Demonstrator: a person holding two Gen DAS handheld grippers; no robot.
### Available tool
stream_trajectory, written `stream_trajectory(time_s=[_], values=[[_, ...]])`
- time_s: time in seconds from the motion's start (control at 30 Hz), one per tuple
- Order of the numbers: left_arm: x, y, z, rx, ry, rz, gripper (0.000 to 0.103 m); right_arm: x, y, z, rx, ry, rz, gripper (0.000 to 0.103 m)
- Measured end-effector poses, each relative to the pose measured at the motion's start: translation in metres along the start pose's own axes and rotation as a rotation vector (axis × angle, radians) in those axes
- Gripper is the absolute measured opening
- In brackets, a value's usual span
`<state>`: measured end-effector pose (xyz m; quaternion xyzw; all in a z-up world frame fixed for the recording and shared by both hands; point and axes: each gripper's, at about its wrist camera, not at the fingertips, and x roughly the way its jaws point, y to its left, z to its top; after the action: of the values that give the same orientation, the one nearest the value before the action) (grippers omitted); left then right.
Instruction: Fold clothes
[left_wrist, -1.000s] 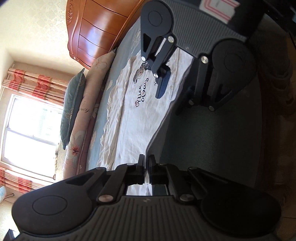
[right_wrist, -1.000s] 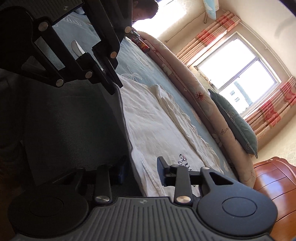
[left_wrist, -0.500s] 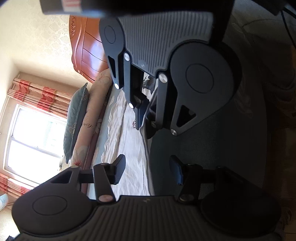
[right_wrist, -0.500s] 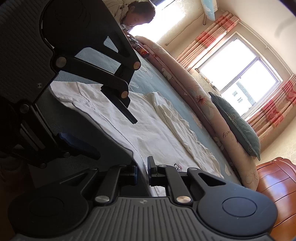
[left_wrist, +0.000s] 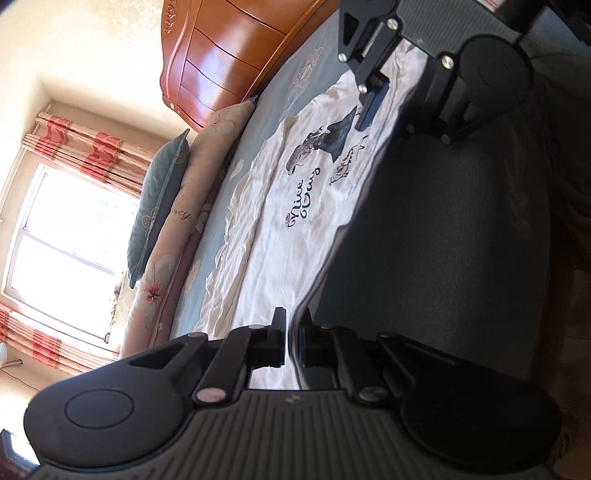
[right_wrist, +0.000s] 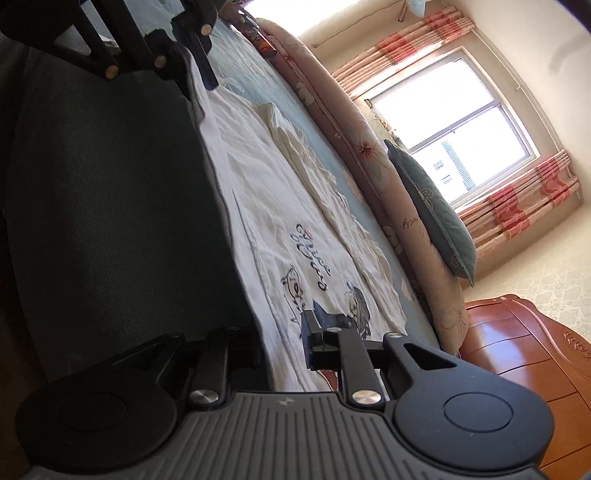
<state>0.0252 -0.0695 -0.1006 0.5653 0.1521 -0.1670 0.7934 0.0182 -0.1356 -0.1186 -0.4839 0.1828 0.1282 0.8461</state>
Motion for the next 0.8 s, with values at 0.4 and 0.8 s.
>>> stream_trajectory(time_s=[0.4,0.8], values=[[-0.001,-0.017,-0.009,0.028,0.042,0.002,0.015,0.005,-0.031,-0.046,-0.038,0.115,-0.011,0.021],[0.006,-0.001,-0.004,-0.003,0.075,0.002,0.002,-0.002,-0.057,-0.029,0.015,0.092,0.045,0.005]])
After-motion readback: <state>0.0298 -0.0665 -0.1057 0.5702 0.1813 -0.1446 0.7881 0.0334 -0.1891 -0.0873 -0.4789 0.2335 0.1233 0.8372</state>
